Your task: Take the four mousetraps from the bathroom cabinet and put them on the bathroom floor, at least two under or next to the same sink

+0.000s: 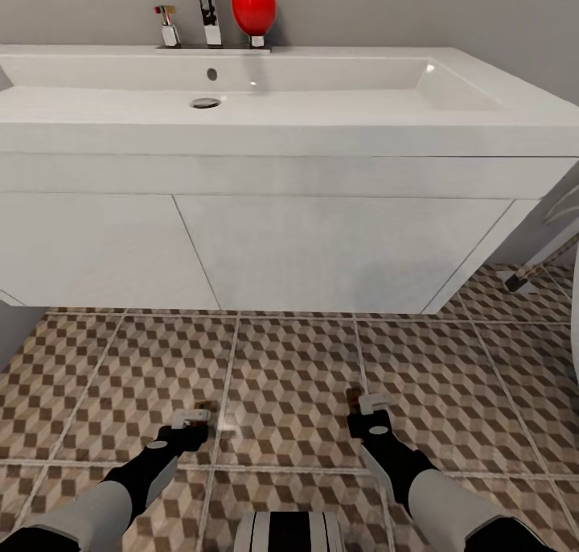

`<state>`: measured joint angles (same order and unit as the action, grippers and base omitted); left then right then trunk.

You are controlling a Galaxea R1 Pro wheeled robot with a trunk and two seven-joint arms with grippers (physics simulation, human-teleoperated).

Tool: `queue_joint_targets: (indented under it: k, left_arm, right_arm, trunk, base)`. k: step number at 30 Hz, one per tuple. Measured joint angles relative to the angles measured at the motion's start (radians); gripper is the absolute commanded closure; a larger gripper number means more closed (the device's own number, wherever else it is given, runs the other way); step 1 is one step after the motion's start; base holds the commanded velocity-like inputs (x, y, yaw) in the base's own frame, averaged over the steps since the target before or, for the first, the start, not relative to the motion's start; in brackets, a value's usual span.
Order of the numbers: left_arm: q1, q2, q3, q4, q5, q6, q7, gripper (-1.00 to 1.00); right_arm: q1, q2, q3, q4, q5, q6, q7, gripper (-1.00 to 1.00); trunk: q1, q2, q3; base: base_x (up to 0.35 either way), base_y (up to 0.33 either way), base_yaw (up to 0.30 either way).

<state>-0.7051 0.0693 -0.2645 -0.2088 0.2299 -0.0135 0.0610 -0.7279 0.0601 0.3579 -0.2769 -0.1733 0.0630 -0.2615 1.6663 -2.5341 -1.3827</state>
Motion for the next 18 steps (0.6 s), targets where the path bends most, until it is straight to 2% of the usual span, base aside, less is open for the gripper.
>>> queue_joint_targets:
  k: [8, 18]
  left_arm:
    - [0.0, -0.003, 0.0, -0.012, -0.002, -0.011, -0.002, 1.0]
    - [0.0, -0.014, 0.001, -0.082, 0.0, -0.003, 0.007, 1.0]
  right_arm:
    - [-0.002, 0.004, -0.001, 0.001, 0.0, -0.001, 0.0, 1.0]
    - [-0.002, 0.003, -0.001, 0.001, 0.0, -0.001, 0.0, 1.0]
  trunk:
    - [0.0, 0.0, 0.0]
    - [0.0, 0.0, 0.0]
  base:
    - [0.0, 0.0, 0.0]
    - [0.0, 0.0, 0.0]
